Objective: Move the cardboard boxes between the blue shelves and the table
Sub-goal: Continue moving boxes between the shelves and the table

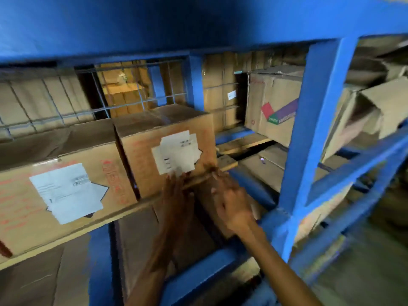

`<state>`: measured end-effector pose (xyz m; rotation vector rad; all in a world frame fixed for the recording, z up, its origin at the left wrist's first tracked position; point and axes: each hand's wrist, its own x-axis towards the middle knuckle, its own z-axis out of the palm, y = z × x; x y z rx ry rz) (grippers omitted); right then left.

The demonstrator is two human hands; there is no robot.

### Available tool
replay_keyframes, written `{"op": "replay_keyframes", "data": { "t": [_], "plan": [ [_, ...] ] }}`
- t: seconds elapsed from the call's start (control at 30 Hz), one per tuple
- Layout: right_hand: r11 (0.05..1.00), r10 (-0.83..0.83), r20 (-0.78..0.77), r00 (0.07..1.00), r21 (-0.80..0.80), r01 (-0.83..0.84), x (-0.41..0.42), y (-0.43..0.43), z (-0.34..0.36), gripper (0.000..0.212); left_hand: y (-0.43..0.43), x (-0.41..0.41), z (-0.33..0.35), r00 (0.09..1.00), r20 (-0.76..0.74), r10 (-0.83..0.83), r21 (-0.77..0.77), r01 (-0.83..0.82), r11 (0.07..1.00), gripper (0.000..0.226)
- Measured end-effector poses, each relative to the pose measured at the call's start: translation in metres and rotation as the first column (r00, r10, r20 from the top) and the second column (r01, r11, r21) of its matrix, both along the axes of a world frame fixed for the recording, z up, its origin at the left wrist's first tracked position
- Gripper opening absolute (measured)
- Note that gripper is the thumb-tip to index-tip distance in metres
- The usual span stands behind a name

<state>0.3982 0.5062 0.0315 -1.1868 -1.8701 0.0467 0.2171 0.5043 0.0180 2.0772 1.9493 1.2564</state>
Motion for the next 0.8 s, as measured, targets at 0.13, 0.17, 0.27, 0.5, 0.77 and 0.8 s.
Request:
{"op": "replay_keyframes", "data": {
  "t": [0.13, 0.17, 0.27, 0.5, 0.77, 0.8],
  "plan": [
    [0.973, -0.225, -0.061, 0.972, -0.061, 0.221, 0.043, -0.091, -0.009, 0.048, -0.039, 0.053, -0.001, 0.953, -0.057, -0.297, 0.065, 0.300, 0.952, 0.065],
    [0.956, -0.292, -0.075, 0.953, -0.064, 0.288, 0.059, -0.115, -0.013, 0.046, -0.051, 0.071, -0.005, 0.924, -0.029, -0.380, 0.048, 0.382, 0.923, 0.066],
    [0.843, -0.536, -0.054, 0.843, -0.099, 0.529, 0.106, -0.190, -0.021, 0.049, -0.092, 0.132, -0.021, 0.796, 0.065, -0.601, -0.031, 0.604, 0.797, 0.065],
    [0.300, -0.924, 0.155, 0.349, -0.269, 0.915, 0.192, -0.410, -0.037, 0.059, -0.230, 0.276, -0.052, 0.368, -0.043, -0.929, -0.150, 0.917, 0.370, 0.065],
    [-0.284, -0.939, 0.298, -0.173, -0.387, 0.877, 0.193, -0.679, -0.032, 0.058, -0.470, 0.377, -0.035, -0.137, -0.024, -0.990, -0.169, 0.977, -0.131, 0.068],
    [-0.328, -0.930, 0.296, -0.218, -0.399, 0.857, 0.187, -0.709, -0.030, 0.059, -0.500, 0.381, -0.032, -0.180, -0.035, -0.983, -0.171, 0.970, -0.171, 0.065]
  ]
}}
